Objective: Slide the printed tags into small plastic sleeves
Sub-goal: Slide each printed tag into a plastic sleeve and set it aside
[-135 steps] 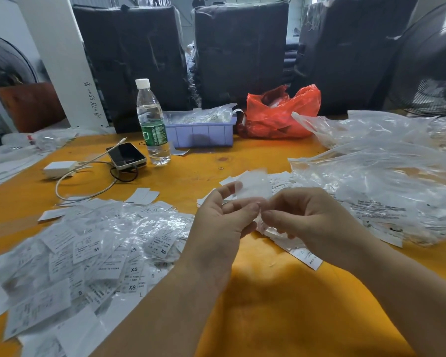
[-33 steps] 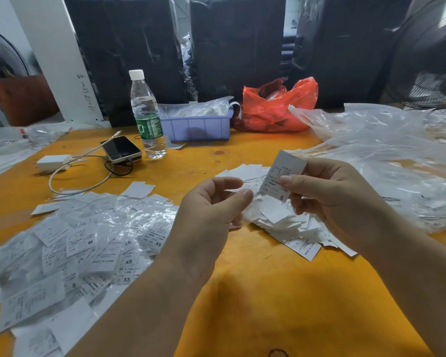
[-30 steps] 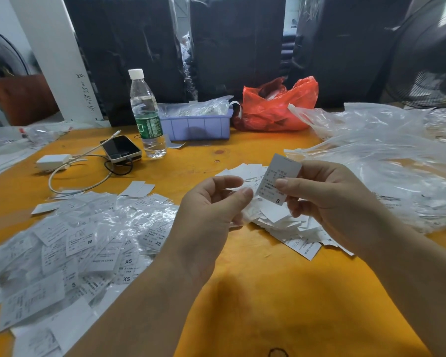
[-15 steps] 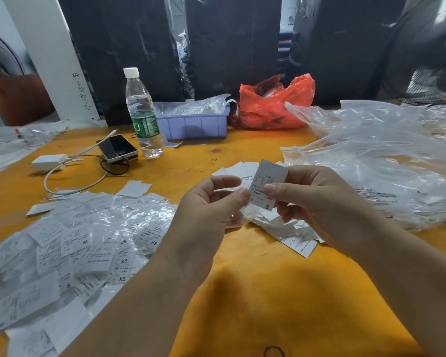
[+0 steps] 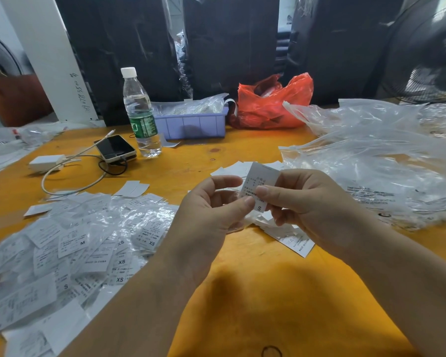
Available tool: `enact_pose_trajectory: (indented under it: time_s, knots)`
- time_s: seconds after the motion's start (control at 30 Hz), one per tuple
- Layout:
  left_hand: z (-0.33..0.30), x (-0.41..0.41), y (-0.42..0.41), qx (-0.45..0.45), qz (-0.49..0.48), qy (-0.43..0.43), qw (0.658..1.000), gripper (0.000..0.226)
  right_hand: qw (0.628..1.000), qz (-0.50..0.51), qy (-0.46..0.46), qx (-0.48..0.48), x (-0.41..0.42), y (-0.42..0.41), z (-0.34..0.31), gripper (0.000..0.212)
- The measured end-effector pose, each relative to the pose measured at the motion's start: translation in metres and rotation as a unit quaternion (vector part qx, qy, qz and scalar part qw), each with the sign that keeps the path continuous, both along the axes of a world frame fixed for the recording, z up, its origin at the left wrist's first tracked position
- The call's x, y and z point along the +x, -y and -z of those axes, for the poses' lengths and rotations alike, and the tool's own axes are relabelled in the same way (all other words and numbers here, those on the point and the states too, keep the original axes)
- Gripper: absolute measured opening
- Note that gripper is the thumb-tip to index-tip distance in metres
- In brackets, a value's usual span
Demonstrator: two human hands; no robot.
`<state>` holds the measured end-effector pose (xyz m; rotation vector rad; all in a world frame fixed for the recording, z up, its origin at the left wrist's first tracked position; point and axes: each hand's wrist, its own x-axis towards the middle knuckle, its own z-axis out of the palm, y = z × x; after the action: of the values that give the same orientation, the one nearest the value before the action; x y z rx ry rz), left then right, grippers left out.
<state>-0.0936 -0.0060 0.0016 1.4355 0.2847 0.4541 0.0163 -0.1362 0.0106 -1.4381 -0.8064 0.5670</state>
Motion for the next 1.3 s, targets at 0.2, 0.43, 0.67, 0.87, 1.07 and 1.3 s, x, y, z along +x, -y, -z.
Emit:
enact_pose_trajectory:
  time_s: [0.2,0.43,0.67,0.87,1.07,1.3]
  knots:
    - [-0.001,-0.002,0.004,0.013,-0.001,0.008,1.000,0.049,1.000,0.014,0.007,0.009,-0.002,0.000,0.000,0.012]
    - [0.001,0.000,0.002,0.015,0.005,0.005,1.000,0.039,1.000,0.020,0.007,0.020,-0.001,-0.001,0.003,0.015]
    - [-0.002,-0.001,0.001,-0.007,-0.007,0.009,1.000,0.047,0.999,-0.030,-0.016,-0.006,0.000,-0.001,0.002,0.027]
    - [-0.002,-0.002,-0.001,-0.010,-0.005,-0.003,1.000,0.046,1.000,-0.027,-0.014,0.006,0.002,0.004,-0.005,0.020]
    - [-0.002,-0.002,-0.001,-0.014,-0.010,0.011,1.000,0.039,0.999,0.012,0.028,-0.017,0.002,0.005,-0.009,0.011]
    - [-0.004,-0.003,-0.003,0.002,-0.012,0.017,1.000,0.044,0.991,-0.043,0.063,-0.108,0.005,0.010,-0.012,0.009]
